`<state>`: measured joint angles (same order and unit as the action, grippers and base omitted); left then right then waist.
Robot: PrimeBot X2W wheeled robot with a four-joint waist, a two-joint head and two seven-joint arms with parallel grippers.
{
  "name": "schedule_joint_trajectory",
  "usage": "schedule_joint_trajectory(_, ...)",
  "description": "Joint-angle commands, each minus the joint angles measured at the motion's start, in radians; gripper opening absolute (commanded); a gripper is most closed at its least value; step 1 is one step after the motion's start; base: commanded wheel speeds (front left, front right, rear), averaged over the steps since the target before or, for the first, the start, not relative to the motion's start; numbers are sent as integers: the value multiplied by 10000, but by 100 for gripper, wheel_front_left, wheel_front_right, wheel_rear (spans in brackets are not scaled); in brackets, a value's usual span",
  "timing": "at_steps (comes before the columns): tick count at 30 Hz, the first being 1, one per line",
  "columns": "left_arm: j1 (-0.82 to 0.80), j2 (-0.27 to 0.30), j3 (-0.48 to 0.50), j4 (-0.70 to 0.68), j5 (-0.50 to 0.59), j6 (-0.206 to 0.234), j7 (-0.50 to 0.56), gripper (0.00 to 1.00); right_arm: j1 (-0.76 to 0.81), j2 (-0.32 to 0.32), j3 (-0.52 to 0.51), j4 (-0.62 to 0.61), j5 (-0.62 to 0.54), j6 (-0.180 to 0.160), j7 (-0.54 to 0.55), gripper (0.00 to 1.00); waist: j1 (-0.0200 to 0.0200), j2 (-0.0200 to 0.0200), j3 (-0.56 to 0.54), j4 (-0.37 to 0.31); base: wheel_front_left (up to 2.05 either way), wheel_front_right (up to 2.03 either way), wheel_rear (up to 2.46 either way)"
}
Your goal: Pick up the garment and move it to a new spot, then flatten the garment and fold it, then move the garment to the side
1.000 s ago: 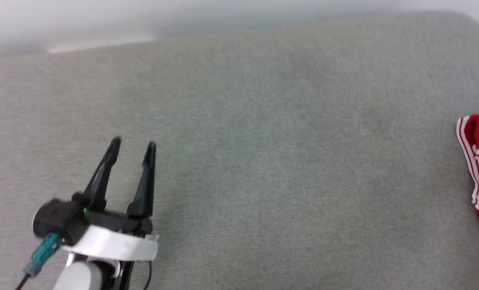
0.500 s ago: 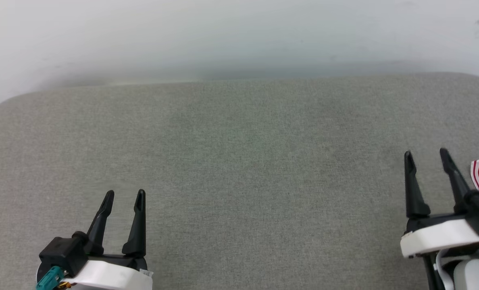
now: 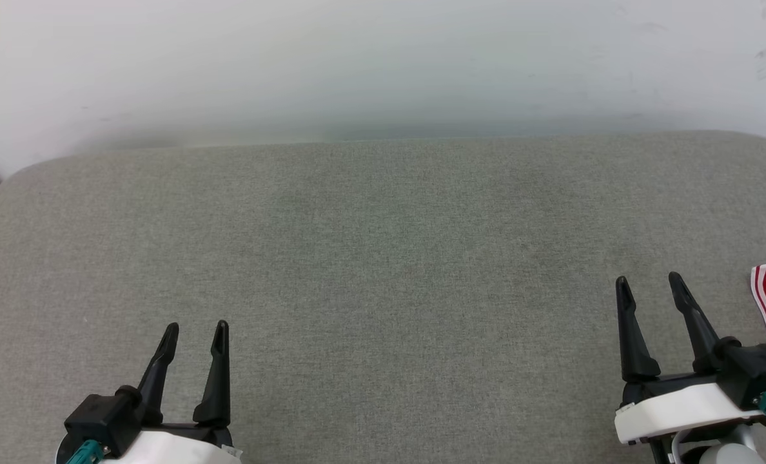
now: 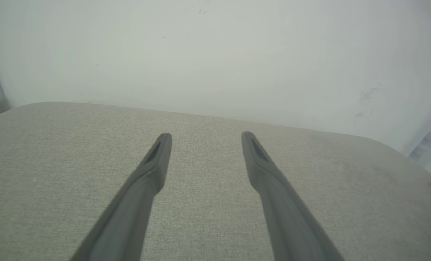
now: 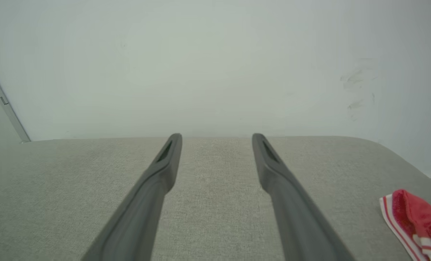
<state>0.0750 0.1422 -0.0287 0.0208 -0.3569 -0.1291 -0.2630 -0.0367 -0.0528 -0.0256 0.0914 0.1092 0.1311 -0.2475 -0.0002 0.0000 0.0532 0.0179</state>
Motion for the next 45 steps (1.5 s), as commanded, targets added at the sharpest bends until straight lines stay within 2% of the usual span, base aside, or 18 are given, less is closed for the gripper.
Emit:
schedule_joint_trajectory(1, 65, -61, 29, -39, 41, -14, -21, 100, 45, 45, 7, 21, 39, -7, -89, 100, 2, 0, 15, -9, 0, 0, 0)
schedule_joint_trajectory(30, 206, -443, 296, -343, 365, -16, -21, 100, 27, 48, 227, 85, 255, -8, -162, 100, 2, 0, 15, -58, 0, 0, 0)
schedule_joint_trajectory(31, 192, -447, 318, -320, 324, 0, 0, 0, 5, 4, 213, 104, 236, 0, -107, 0, 2, 0, 17, -58, 0, 0, 0)
schedule_joint_trajectory(35, 259, -529, 288, -8, 164, 1, 51, 0, 95, 2, 226, 394, 364, 2, -58, 0, 2, 0, 15, -58, 0, 0, 0)
schedule_joint_trajectory(45, -23, -477, 318, 271, -1696, 15, 458, 0, -20, -96, 195, 529, 2492, 1, 350, 0, 2, 0, -26, -68, 0, 0, 0)
